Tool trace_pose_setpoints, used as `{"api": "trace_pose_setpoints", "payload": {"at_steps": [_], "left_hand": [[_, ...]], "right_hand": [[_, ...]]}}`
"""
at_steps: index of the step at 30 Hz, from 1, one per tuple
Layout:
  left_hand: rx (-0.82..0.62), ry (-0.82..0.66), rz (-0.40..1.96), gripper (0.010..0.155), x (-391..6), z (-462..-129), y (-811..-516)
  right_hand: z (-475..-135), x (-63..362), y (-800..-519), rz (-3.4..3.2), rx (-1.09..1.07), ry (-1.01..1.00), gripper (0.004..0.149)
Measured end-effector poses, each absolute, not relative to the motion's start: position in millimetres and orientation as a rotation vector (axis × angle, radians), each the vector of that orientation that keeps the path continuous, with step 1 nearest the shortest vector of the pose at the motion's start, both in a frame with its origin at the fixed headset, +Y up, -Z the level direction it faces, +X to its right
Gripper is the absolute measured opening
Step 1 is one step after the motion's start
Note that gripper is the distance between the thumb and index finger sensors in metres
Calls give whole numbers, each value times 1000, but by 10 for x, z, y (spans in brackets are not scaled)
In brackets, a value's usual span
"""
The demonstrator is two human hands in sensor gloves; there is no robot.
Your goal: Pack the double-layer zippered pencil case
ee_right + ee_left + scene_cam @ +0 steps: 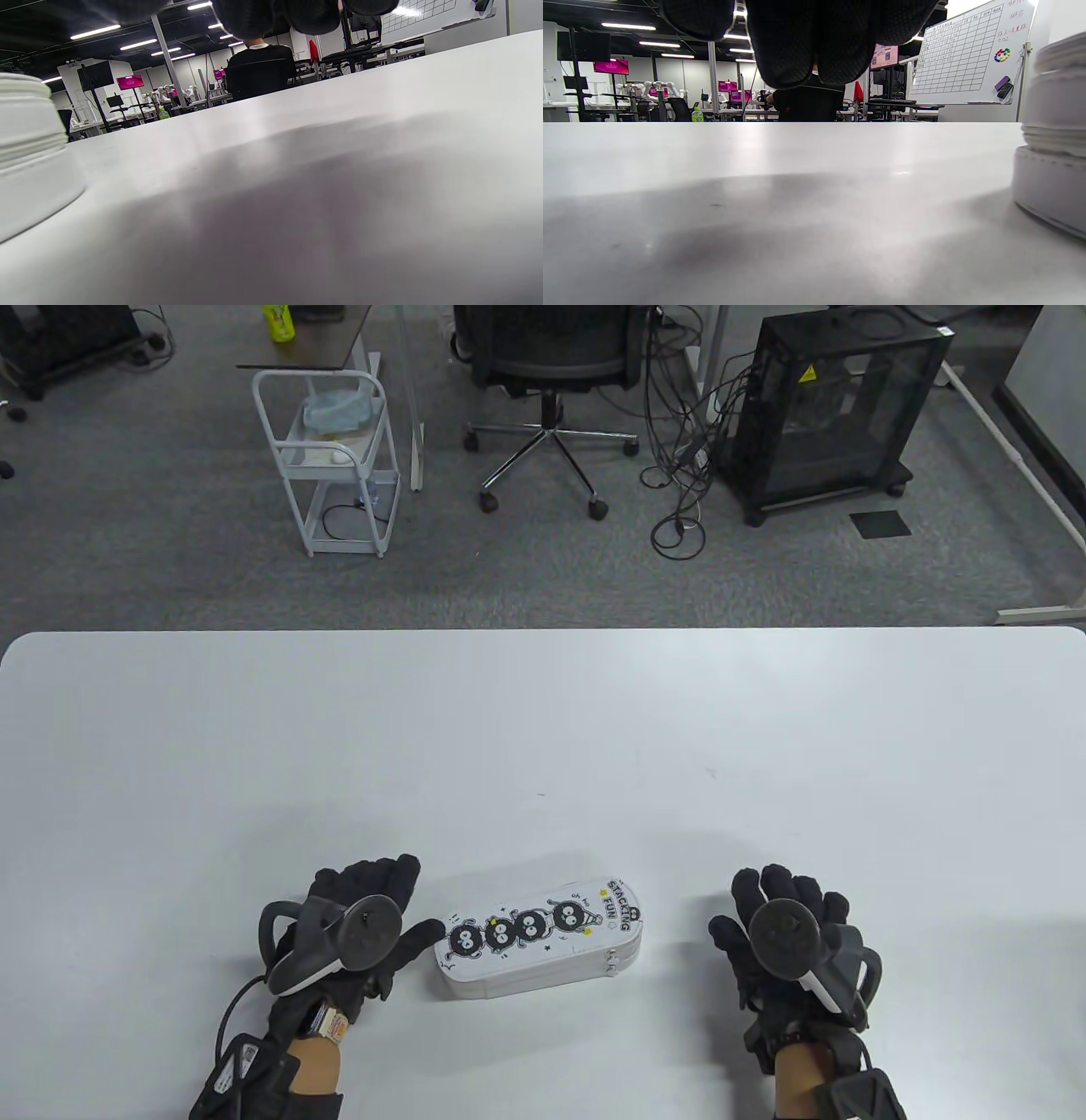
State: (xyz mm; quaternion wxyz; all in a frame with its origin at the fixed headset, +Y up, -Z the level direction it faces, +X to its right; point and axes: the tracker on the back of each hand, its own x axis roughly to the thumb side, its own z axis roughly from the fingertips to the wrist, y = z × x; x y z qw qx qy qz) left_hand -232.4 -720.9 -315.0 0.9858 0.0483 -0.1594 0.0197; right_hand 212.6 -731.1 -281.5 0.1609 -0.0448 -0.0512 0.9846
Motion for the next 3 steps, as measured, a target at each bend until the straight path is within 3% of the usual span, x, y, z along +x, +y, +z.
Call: {"api": "trace_pose_setpoints", "payload": {"at_steps": [3], "left_hand": [[96,-328,34,84,-2307,-3132,-7204]], "right_hand": [[-2822,2130,-7323,2795,-133,-132,74]]}}
